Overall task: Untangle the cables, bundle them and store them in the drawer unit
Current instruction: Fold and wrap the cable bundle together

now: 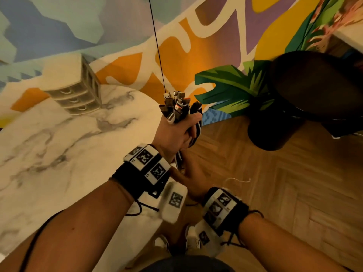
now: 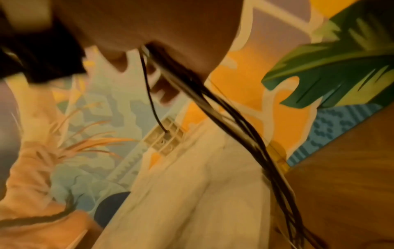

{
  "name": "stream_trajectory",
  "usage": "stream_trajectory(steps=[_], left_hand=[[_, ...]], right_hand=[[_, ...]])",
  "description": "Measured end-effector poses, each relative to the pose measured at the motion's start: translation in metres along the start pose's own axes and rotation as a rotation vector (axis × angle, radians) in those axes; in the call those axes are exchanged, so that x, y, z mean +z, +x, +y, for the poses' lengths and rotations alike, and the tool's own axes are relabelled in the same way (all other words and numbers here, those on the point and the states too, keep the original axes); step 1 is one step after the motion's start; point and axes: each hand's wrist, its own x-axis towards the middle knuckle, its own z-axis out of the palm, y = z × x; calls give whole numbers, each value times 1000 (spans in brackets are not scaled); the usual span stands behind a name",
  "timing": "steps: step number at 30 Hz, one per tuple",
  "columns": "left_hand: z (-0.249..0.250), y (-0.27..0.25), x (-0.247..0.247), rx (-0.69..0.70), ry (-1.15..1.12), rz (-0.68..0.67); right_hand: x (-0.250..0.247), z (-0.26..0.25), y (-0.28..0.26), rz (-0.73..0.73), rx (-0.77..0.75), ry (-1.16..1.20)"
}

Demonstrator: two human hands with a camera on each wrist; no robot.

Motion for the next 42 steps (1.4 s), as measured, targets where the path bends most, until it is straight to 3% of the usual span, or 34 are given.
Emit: stream_trajectory(steps=[4,6,10,14,16,19,22,29,33,36,38,42], left_hand=[[-4,-3,1,-15,-122,-75],[-2,-3,-5,-42,-177,-116],[0,-6,-25,-125,-244,-188],[-7,-19,-40,-264,-195,-365],[-6,-25,-40,-289,-44,-441],[-7,-31,-46,-238,214,-463],[-18,-34,-52,-101,515,-503],[-46,-30,-65,222,1195,-515],[-47,-35,-63,540,1364,-670],[-44,-38,-59,628,1428,-729],[-42,-37,-56,586,1430,-748],[-38,-27,-58,313,1635,-724]], right_hand=[[16,8,15,206,30,-46],[15,4,18,216,-2,-84],[-1,-13,24,-101,79,-128],[-26,-2,48,-489,233,-498],[-40,2,58,-624,281,-652],[-62,2,64,-574,328,-771],[-75,3,66,-537,348,-948],[-104,-18,67,-521,437,-1044],[-108,-26,64,-443,441,-968],[-111,-25,64,-437,469,-960],[-110,-24,63,-437,492,-951],[-98,-28,59,-415,459,-938]])
